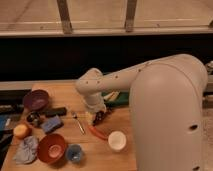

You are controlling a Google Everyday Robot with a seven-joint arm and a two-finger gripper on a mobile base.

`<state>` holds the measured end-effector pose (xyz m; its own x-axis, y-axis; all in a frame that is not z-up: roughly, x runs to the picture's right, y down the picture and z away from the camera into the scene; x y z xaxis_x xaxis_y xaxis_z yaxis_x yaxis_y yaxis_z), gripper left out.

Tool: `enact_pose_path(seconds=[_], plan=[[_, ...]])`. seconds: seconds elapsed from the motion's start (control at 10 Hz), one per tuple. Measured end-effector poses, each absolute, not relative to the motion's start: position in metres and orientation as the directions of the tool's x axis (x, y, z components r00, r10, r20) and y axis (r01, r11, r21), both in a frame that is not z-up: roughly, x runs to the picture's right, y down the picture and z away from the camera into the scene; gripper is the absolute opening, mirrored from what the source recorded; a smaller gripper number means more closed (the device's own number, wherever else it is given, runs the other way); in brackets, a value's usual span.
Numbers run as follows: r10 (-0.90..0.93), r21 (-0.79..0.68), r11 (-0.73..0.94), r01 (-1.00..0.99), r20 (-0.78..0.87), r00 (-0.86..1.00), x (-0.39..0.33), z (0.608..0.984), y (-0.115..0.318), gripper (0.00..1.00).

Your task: Place pepper in purple bowl

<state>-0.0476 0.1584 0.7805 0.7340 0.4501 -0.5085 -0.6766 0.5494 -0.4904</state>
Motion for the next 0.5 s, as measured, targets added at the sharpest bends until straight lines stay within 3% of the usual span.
enact_pose_path(seconds=[0.5], plan=[[0.422,-0.517,0.491,-0.702,-0.563,0.71,-0.046,0.786,0.196,0.65]])
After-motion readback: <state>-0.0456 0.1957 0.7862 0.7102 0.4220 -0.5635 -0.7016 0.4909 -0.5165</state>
